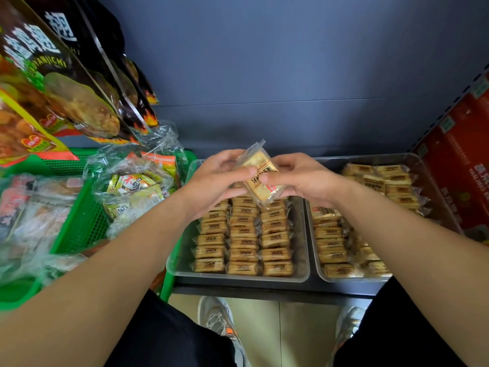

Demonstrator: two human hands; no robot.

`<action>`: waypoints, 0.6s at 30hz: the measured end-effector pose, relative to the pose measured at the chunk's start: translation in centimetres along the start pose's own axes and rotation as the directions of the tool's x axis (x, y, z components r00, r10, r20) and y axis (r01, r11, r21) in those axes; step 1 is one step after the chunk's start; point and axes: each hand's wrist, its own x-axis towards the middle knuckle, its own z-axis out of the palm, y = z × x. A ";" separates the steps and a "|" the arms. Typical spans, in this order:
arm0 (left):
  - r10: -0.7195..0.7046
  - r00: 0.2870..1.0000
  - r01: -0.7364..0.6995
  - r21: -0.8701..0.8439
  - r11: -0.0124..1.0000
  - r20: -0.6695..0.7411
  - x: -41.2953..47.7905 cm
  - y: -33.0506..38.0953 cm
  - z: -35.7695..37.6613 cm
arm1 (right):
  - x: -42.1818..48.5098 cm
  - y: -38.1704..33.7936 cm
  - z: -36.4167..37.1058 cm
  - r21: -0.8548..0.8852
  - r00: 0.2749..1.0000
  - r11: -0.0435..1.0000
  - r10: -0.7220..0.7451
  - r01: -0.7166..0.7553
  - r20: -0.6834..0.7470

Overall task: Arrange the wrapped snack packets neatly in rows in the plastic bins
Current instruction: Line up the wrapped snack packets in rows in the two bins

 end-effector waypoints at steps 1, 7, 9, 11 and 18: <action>0.012 1.000 -0.011 0.076 0.997 -0.020 0.1 0.2 -0.7 | 0.2 0.0 -0.1 -0.053 0.999 0.999 0.001 -0.004 -0.047; 0.132 0.961 0.085 0.713 0.696 -0.243 1.9 -3.4 -10.1 | 3.0 2.1 -0.8 -0.508 0.974 0.851 0.019 -0.135 -0.227; 0.065 0.981 0.132 0.872 0.472 -0.183 2.4 -5.6 -11.6 | 4.5 3.6 -0.3 -0.580 0.976 0.796 0.058 -0.171 -0.208; 0.069 0.989 0.106 0.944 0.314 -0.134 3.4 -7.3 -12.2 | 5.9 4.9 0.6 -0.629 0.980 0.757 0.075 -0.177 -0.186; 0.150 0.988 -0.028 0.990 -0.140 0.049 8.6 -9.2 -12.3 | 10.0 8.7 2.7 -0.653 0.990 0.744 0.089 -0.138 -0.108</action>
